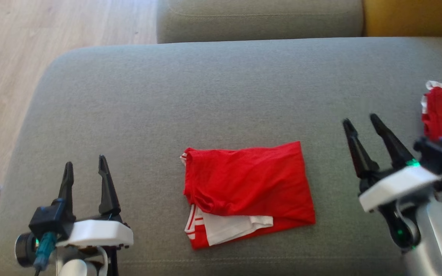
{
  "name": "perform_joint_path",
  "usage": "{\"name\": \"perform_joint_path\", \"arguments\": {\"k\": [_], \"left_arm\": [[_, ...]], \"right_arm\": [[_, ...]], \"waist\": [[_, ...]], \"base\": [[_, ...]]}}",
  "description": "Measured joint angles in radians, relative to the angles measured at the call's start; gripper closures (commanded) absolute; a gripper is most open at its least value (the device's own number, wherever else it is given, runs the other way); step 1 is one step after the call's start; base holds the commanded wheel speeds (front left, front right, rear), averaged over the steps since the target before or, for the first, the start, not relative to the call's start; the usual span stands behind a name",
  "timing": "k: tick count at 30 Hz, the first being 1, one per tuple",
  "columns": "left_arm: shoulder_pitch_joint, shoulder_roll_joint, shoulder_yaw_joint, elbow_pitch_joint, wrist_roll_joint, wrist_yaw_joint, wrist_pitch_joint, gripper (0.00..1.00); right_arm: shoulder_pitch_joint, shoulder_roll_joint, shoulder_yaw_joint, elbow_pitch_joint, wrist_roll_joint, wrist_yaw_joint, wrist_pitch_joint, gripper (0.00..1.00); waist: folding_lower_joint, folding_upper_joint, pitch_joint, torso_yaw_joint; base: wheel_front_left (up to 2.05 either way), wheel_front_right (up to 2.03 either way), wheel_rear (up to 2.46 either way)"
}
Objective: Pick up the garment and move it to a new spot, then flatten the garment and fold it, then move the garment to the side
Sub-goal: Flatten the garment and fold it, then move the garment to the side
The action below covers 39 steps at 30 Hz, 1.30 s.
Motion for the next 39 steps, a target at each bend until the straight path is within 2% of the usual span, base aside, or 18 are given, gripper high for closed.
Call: {"name": "perform_joint_path", "arguments": {"k": [7,12,25,30,39], "left_arm": [[0.000,0.000,-0.013,-0.017,0.000,-0.003,0.000,0.00],[0.007,0.000,-0.031,-0.017,0.000,-0.003,0.000,0.00],[0.010,0.000,-0.060,-0.017,0.001,0.007,0.000,0.00],[0.010,0.000,-0.067,-0.015,0.001,0.011,0.000,0.00],[0.001,0.000,-0.090,0.001,0.001,0.014,0.000,0.00]], "right_arm": [[0.093,0.023,-0.066,-0.043,-0.105,0.000,-0.096,0.00],[0.149,0.046,-0.089,-0.040,-0.156,0.000,-0.126,0.00],[0.163,0.062,-0.100,-0.015,-0.178,0.000,-0.146,0.00],[0.160,0.062,-0.068,0.016,-0.137,0.000,-0.108,0.00],[0.116,0.059,0.004,0.101,0.044,0.000,0.040,0.00]], "waist": [[0.0000,0.0000,-0.007,-0.037],[0.0000,0.0000,-0.012,-0.054],[0.0000,0.0000,0.003,-0.057],[0.0000,0.0000,0.013,-0.047],[0.0000,0.0000,0.050,-0.009]], "base": [[0.00,0.00,0.00],[0.00,0.00,0.00],[0.00,0.00,0.00],[0.00,0.00,0.00],[0.00,0.00,0.00]]}}
